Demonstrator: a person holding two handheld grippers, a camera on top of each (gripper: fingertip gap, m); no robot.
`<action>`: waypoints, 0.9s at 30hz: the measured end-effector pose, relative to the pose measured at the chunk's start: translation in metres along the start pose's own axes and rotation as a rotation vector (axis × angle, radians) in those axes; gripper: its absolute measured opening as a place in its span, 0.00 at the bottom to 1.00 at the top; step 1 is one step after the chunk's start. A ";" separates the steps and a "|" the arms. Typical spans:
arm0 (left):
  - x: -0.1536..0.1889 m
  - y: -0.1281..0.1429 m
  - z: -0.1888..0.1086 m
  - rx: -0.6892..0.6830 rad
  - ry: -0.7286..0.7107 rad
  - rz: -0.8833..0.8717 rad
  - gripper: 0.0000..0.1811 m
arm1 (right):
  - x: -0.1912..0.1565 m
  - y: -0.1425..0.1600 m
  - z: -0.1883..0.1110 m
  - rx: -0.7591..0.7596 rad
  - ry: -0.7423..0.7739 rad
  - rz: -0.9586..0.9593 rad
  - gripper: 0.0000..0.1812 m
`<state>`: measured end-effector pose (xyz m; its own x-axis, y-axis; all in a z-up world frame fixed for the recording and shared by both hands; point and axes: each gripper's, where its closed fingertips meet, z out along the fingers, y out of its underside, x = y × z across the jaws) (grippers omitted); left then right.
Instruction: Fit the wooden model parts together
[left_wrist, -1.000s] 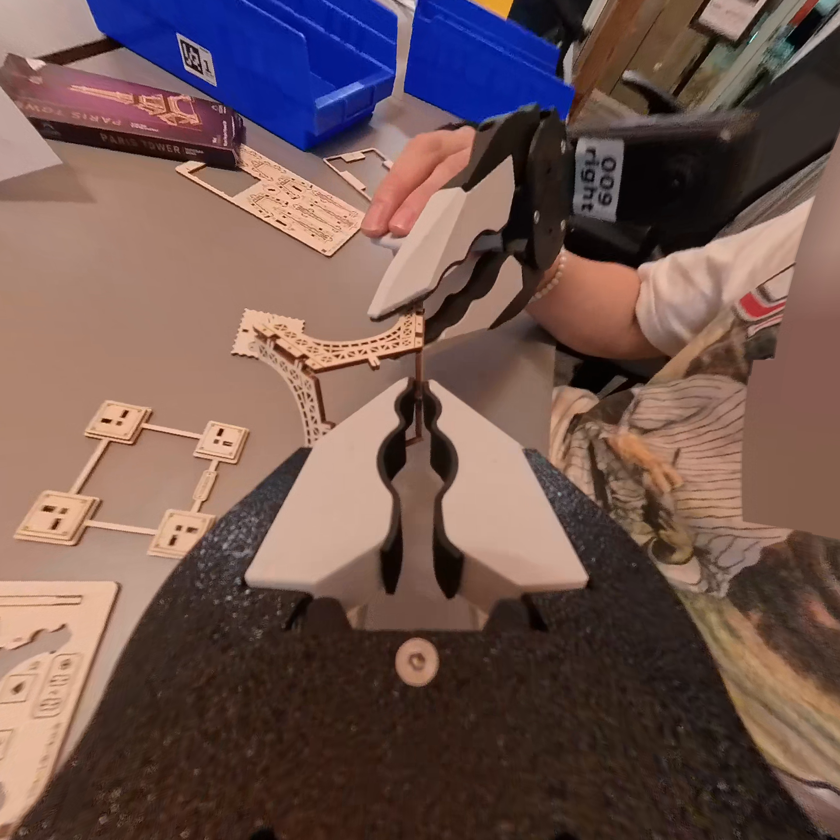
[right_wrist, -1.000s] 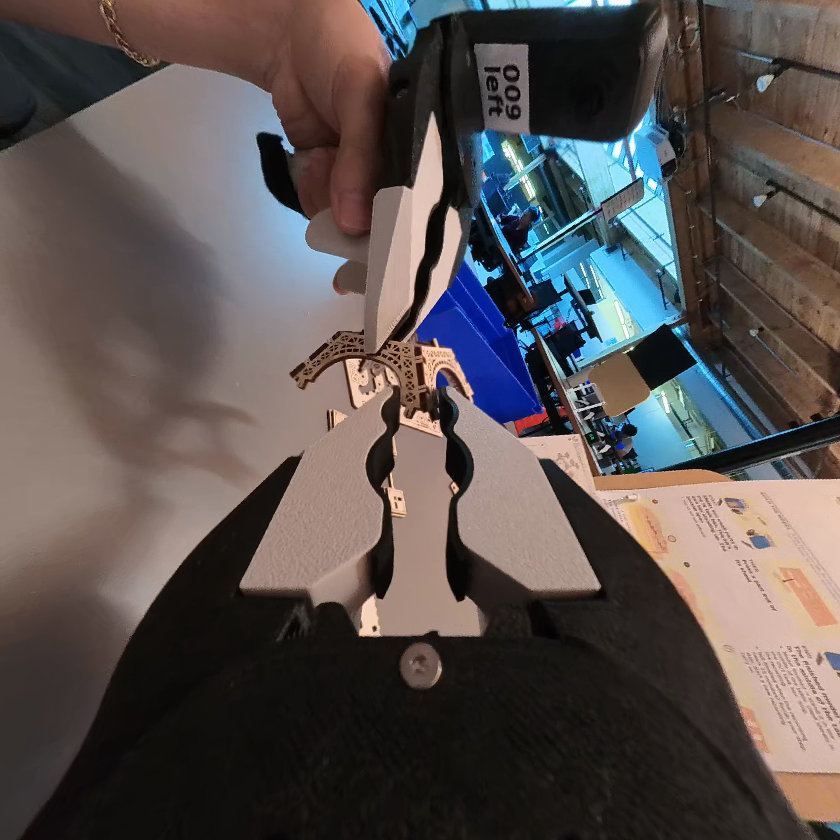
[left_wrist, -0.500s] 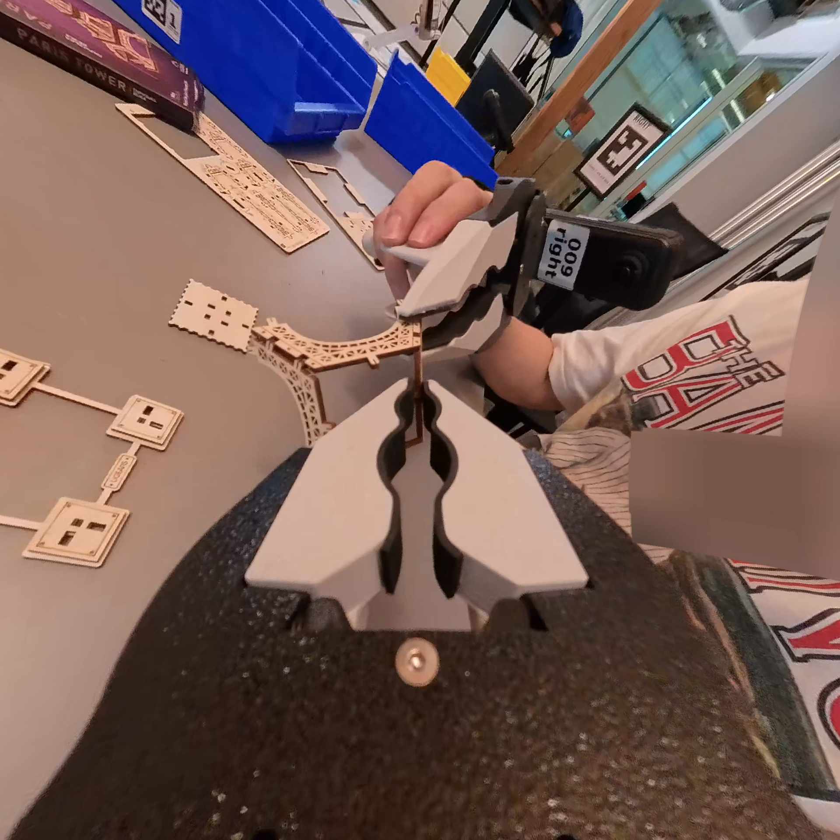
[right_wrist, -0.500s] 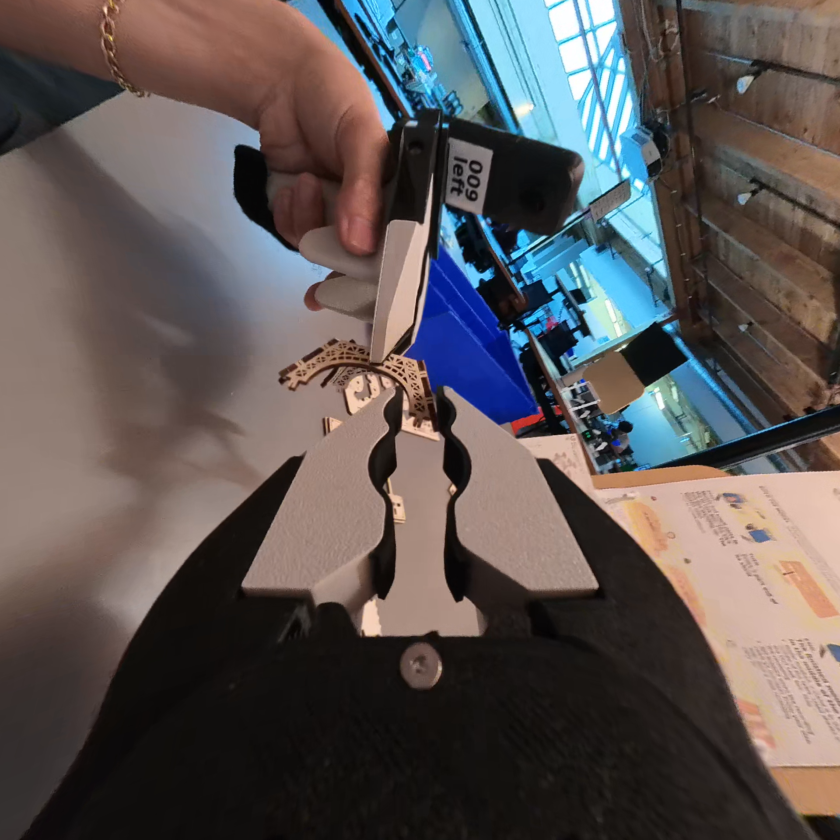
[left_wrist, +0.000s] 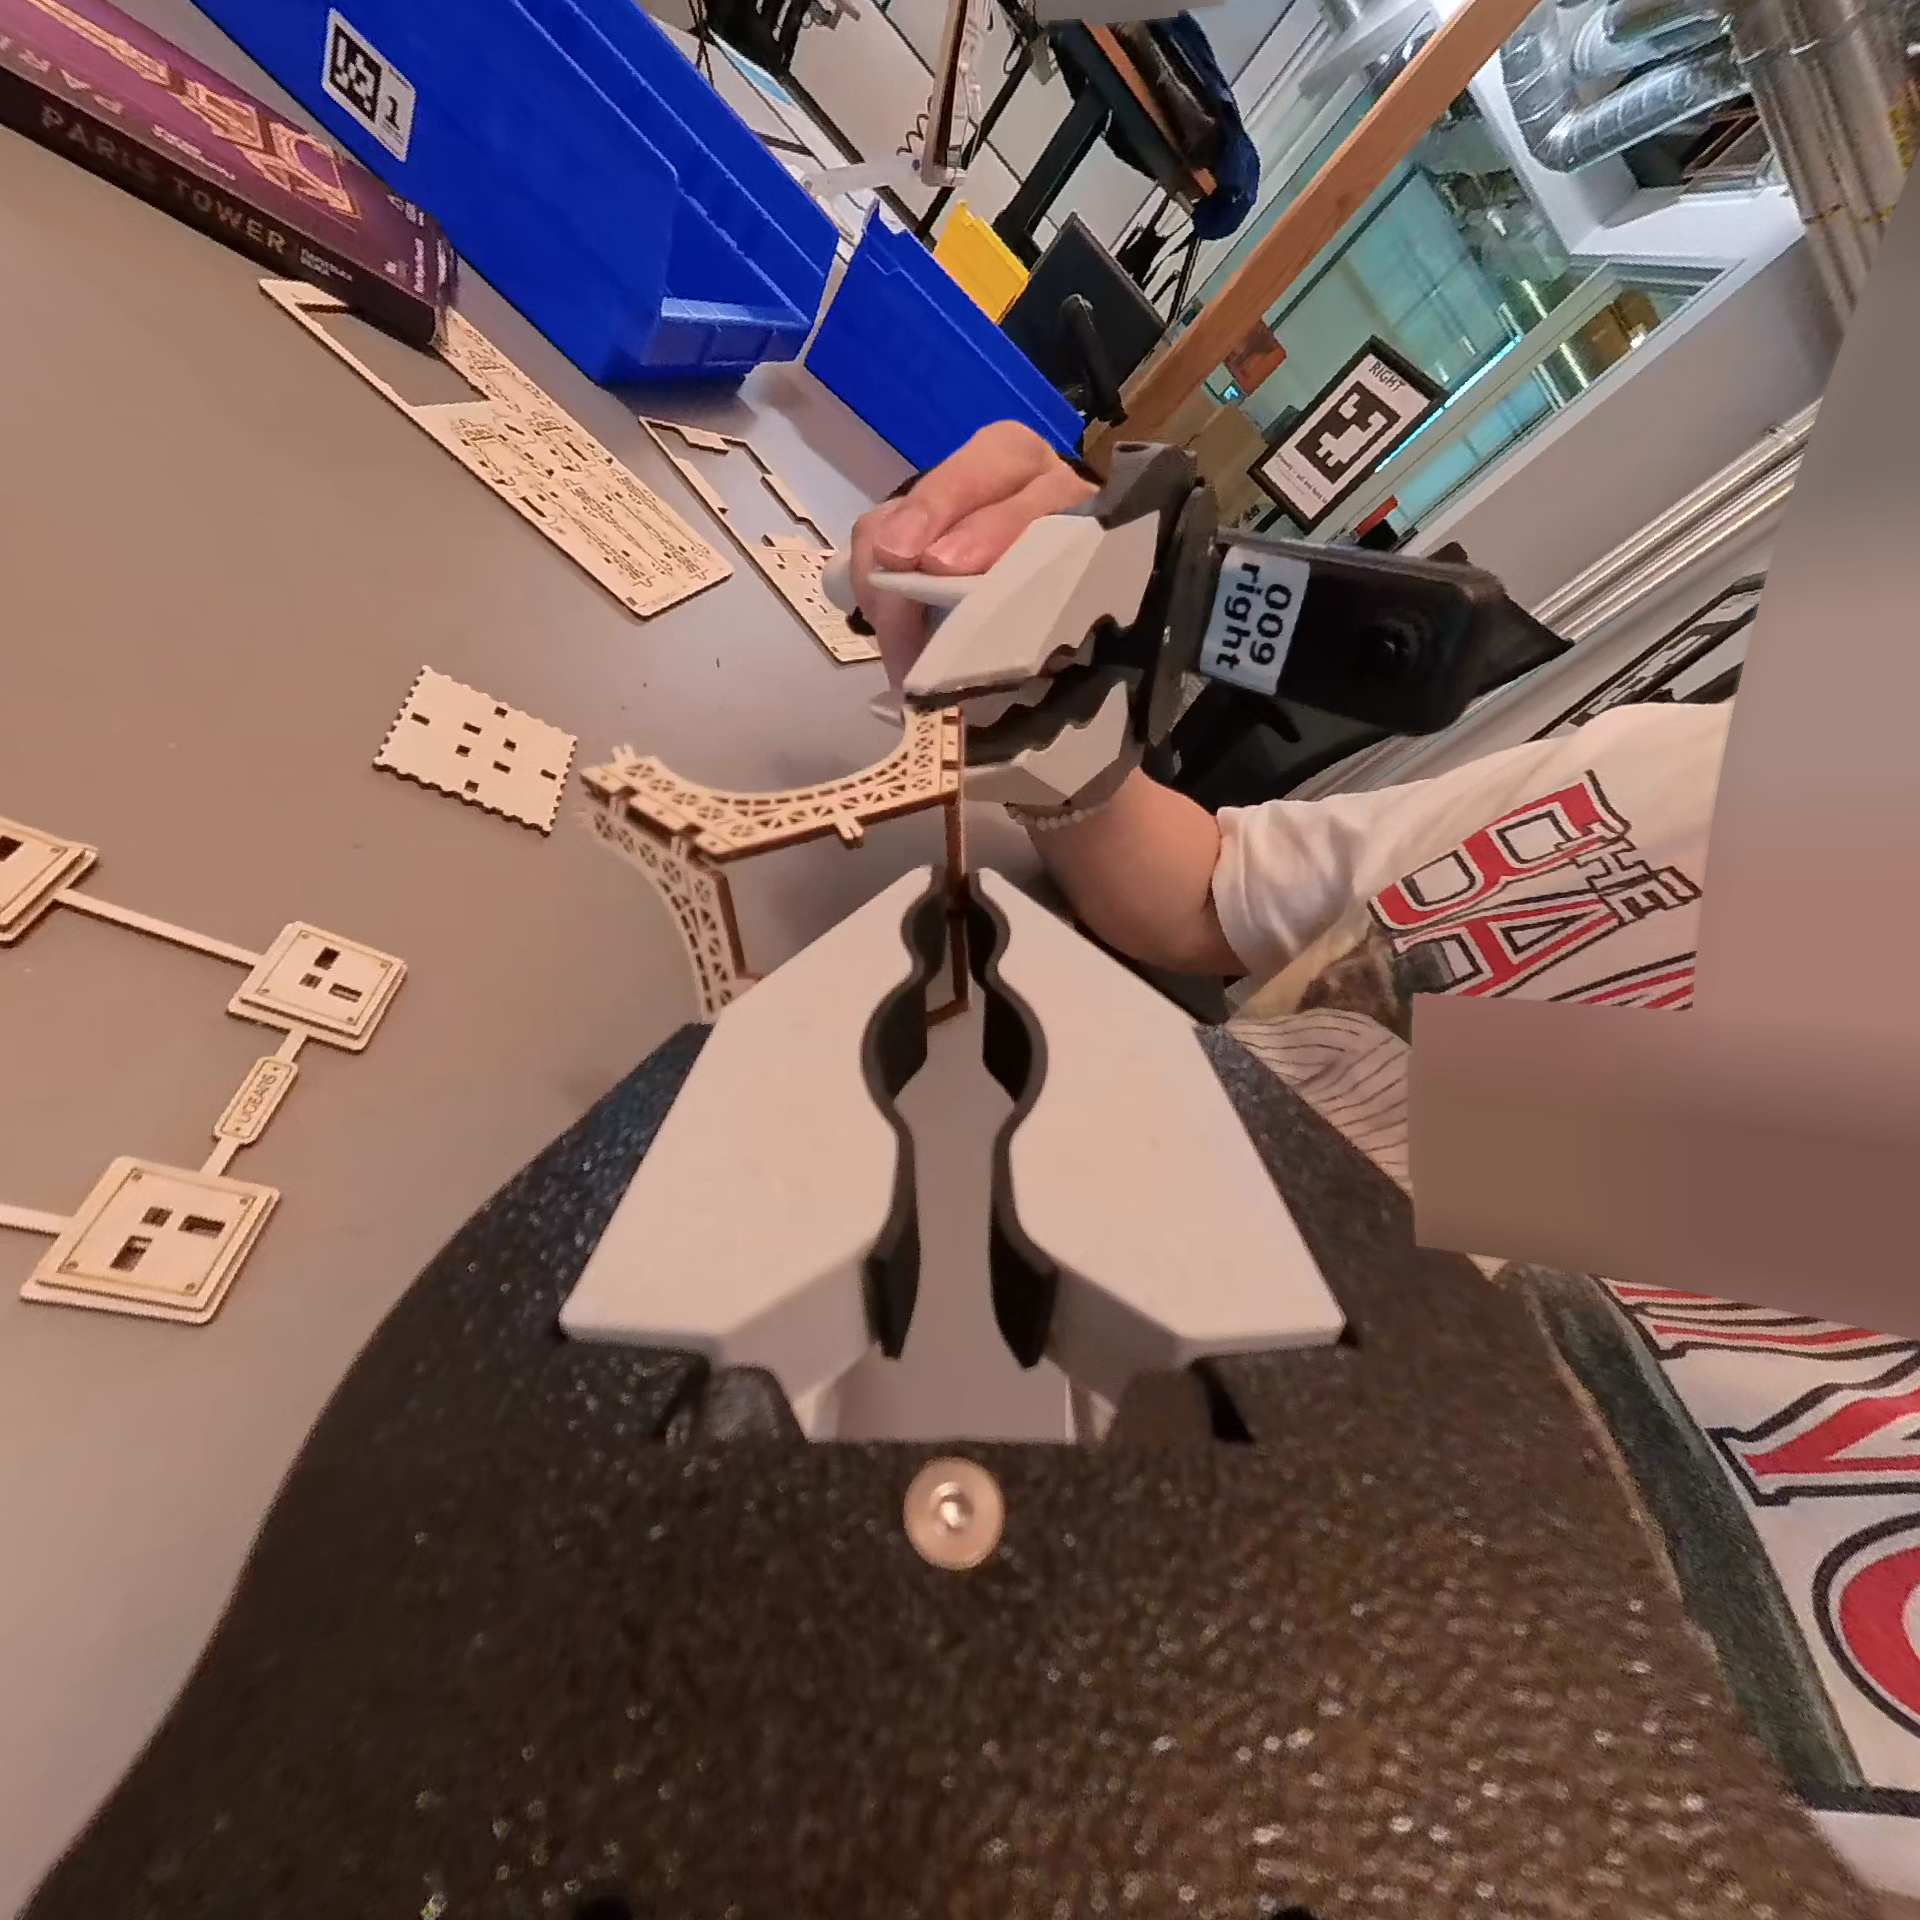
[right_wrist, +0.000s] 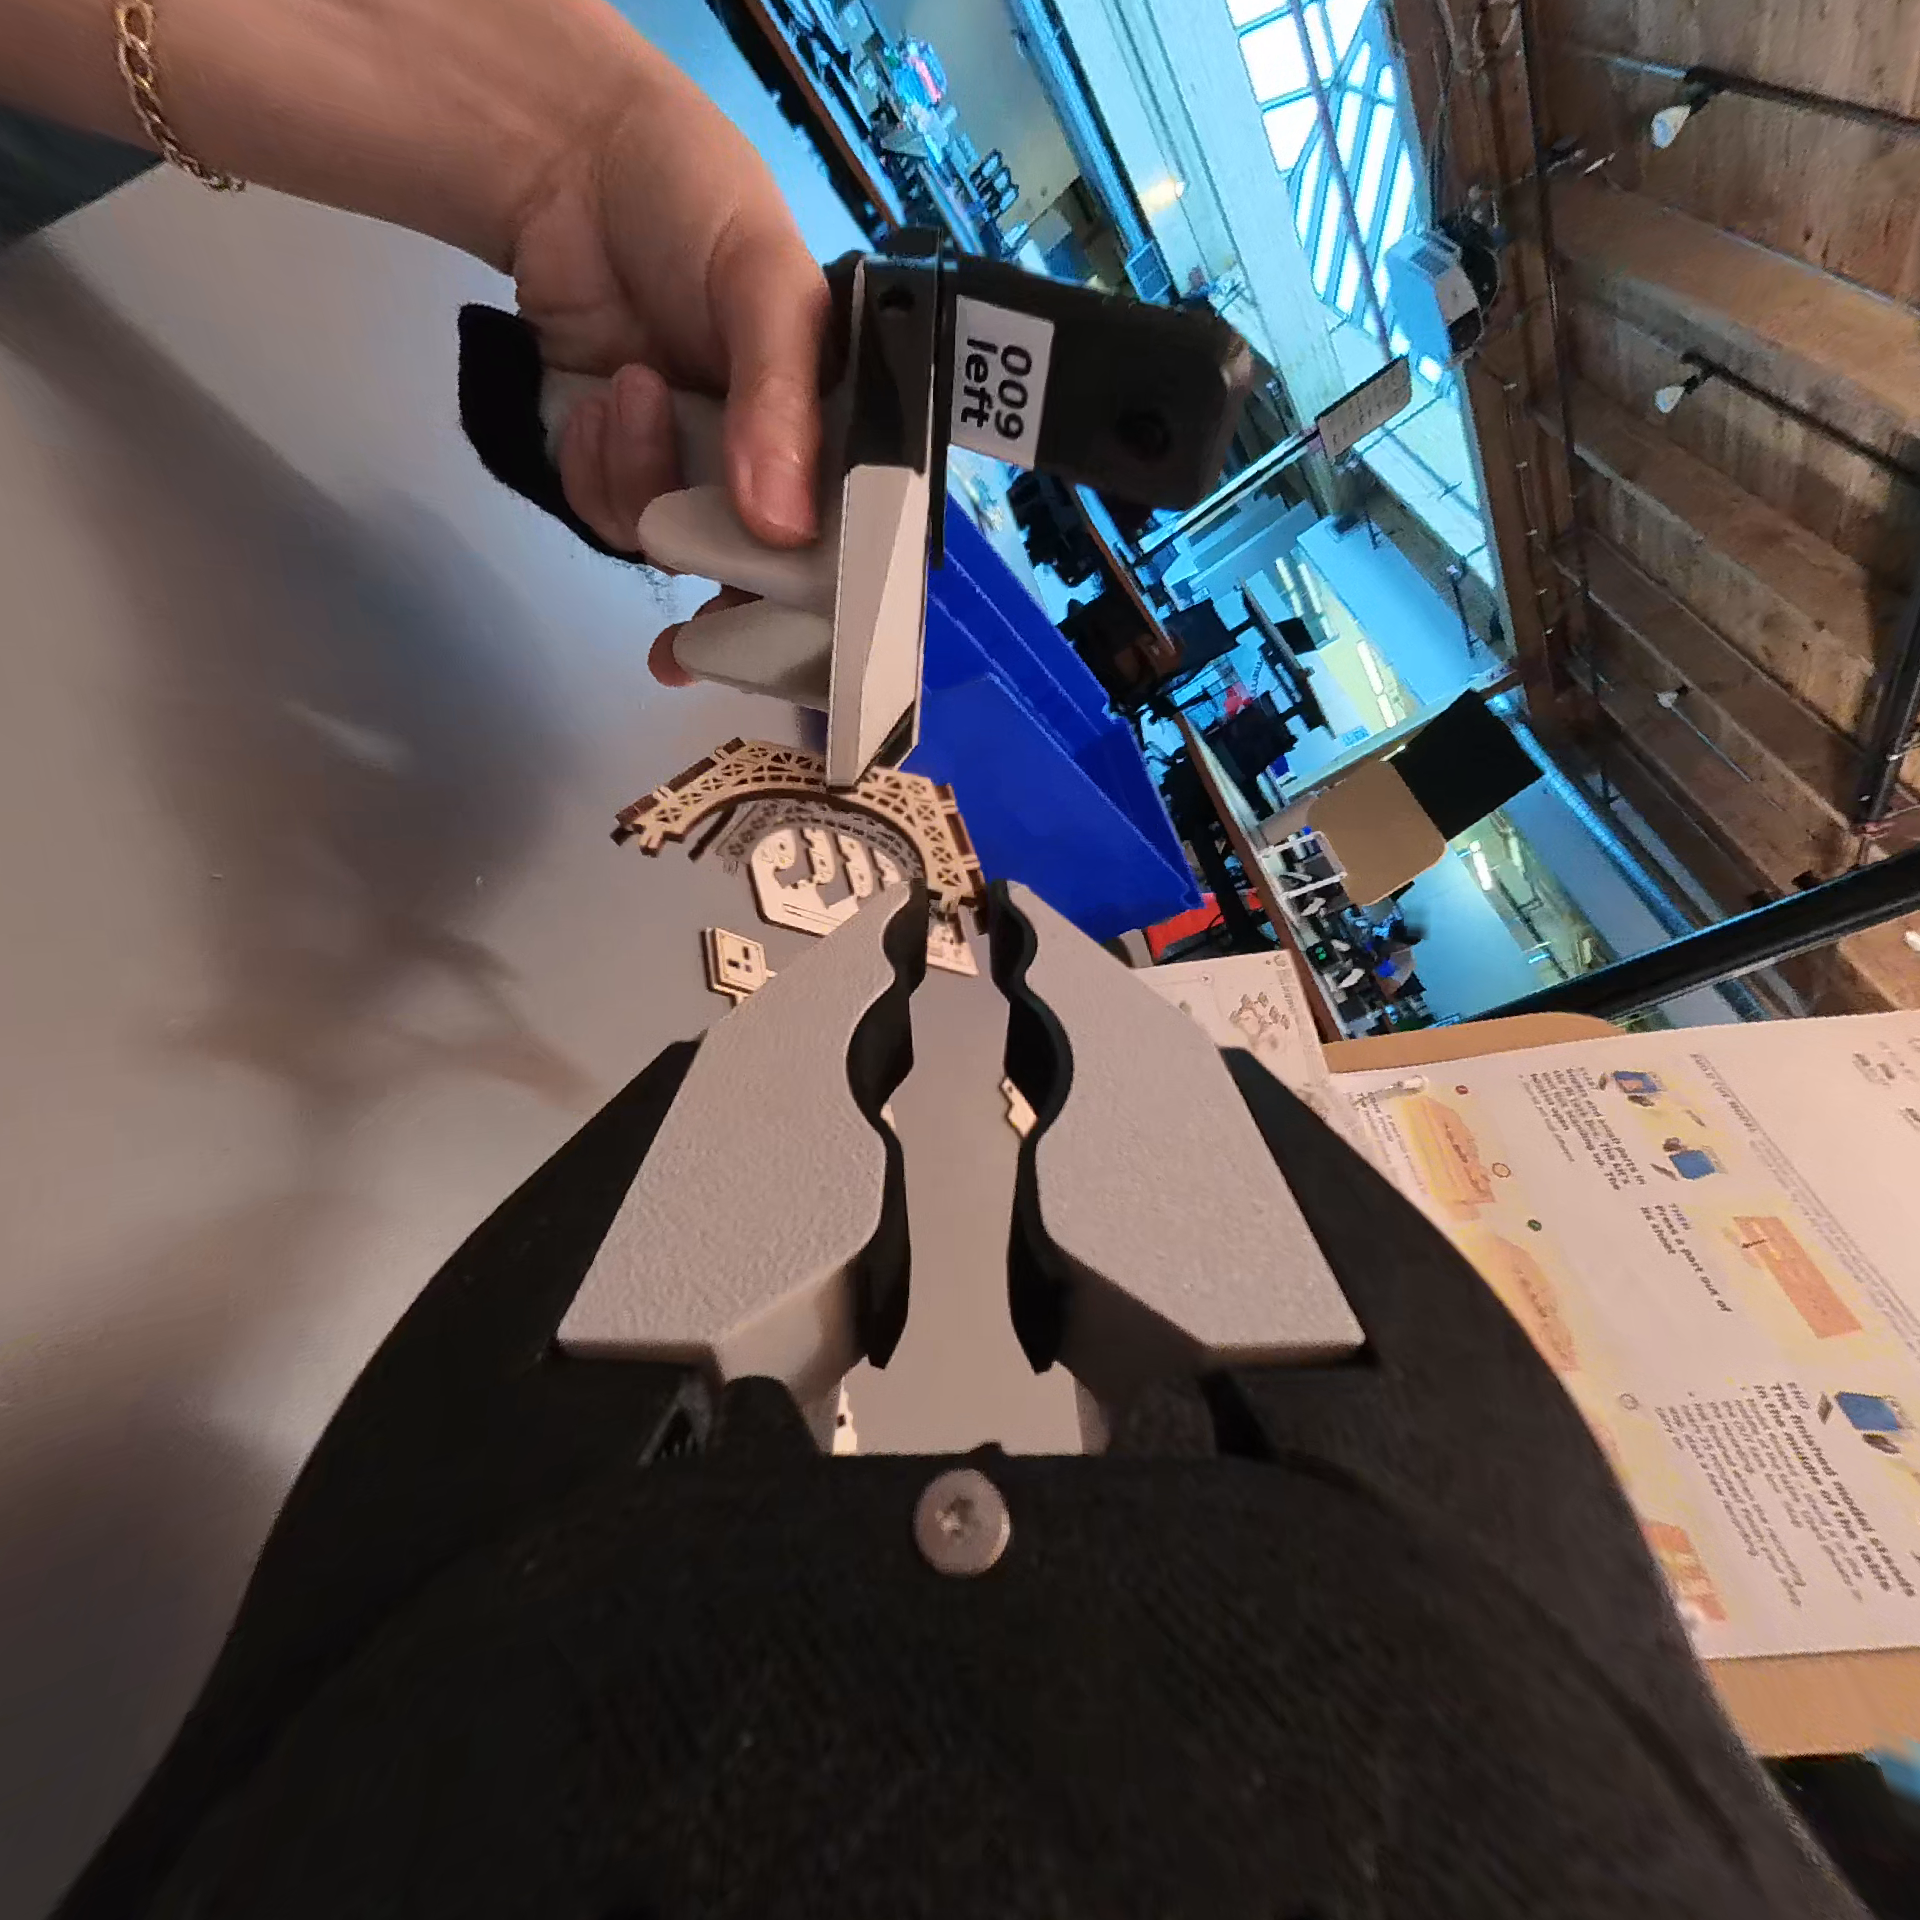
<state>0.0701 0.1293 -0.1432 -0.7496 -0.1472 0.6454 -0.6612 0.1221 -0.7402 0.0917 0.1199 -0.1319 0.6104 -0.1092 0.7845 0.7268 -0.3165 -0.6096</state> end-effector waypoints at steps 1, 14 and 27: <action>0.001 0.000 0.000 0.000 0.000 0.005 0.00 | 0.000 0.000 0.000 -0.006 -0.012 0.016 0.05; -0.009 0.012 0.007 -0.121 -0.187 0.102 0.00 | -0.015 0.007 0.008 -0.101 -0.044 -0.114 0.18; -0.012 0.014 0.006 -0.139 -0.201 0.099 0.00 | -0.020 0.011 0.013 -0.150 -0.048 -0.144 0.04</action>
<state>0.0701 0.1272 -0.1623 -0.7991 -0.3182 0.5101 -0.5930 0.2769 -0.7561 0.0920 0.1310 -0.1559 0.5209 -0.0089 0.8536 0.7548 -0.4623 -0.4654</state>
